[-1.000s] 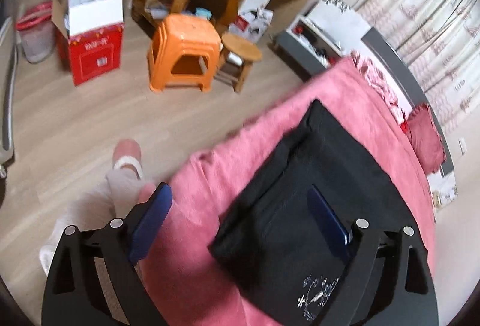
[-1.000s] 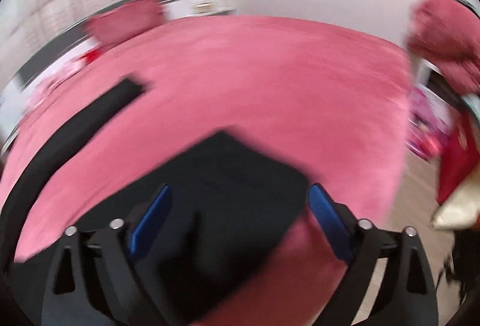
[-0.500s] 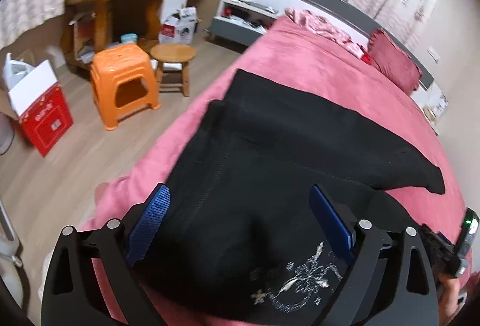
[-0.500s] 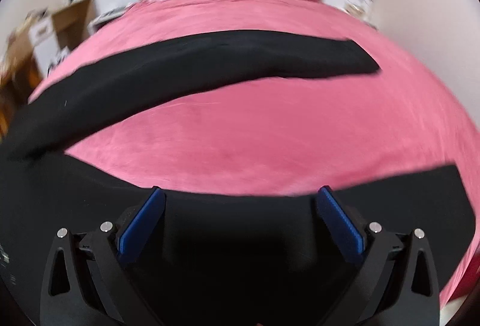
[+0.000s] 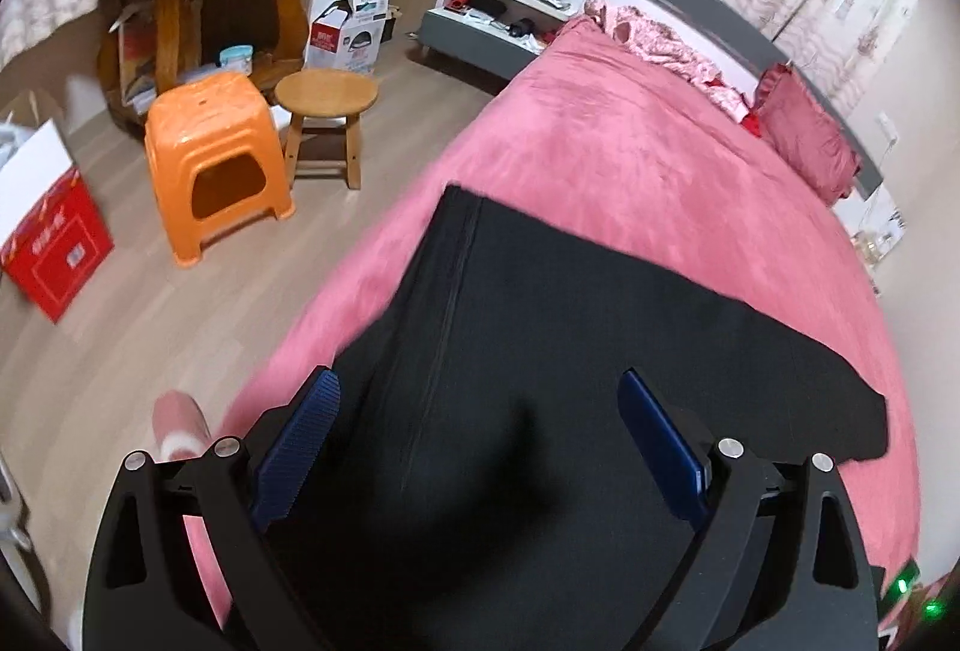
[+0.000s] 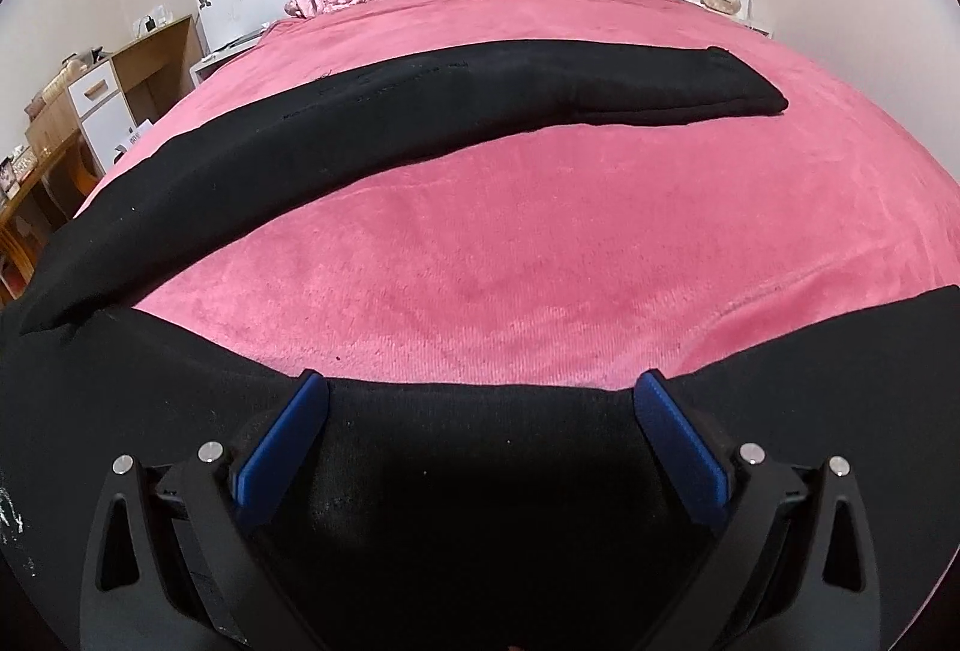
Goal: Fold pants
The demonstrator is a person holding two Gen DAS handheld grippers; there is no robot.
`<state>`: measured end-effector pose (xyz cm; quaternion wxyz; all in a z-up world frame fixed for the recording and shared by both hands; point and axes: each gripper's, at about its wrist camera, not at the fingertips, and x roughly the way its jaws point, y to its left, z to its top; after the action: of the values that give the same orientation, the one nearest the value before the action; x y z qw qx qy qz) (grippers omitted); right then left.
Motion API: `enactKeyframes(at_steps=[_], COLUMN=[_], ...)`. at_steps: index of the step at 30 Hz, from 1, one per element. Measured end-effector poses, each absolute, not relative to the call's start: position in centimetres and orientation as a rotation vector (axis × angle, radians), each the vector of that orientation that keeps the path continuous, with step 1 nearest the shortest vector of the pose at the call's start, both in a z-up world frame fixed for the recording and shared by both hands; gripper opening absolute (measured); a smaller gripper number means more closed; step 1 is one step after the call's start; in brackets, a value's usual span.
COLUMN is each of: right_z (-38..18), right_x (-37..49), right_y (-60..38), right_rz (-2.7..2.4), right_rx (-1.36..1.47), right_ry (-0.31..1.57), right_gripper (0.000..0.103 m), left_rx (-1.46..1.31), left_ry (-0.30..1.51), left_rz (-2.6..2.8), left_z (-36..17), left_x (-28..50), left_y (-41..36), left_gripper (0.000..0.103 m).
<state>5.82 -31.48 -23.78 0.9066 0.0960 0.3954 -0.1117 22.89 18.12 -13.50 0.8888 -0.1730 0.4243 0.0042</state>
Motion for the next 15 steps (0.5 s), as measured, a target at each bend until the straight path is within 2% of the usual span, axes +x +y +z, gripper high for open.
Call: enactKeyframes(at_steps=[7,15], right_z=[-23.9,-24.1], right_x=[5.5,5.5], right_y=[-31.6,-31.5], right_rz=[-0.224,-0.226], right_rx=[0.213,0.220], right_ry=[0.808,0.803], right_gripper=[0.101,0.101], left_rx=[-0.370,-0.388], left_ry=[0.917,0.975], left_rz=[0.023,0.093], left_z=[-14.7,-17.5], left_x=[30.7,36.0], left_y=[19.0,19.9], left_gripper=[0.093,0.093])
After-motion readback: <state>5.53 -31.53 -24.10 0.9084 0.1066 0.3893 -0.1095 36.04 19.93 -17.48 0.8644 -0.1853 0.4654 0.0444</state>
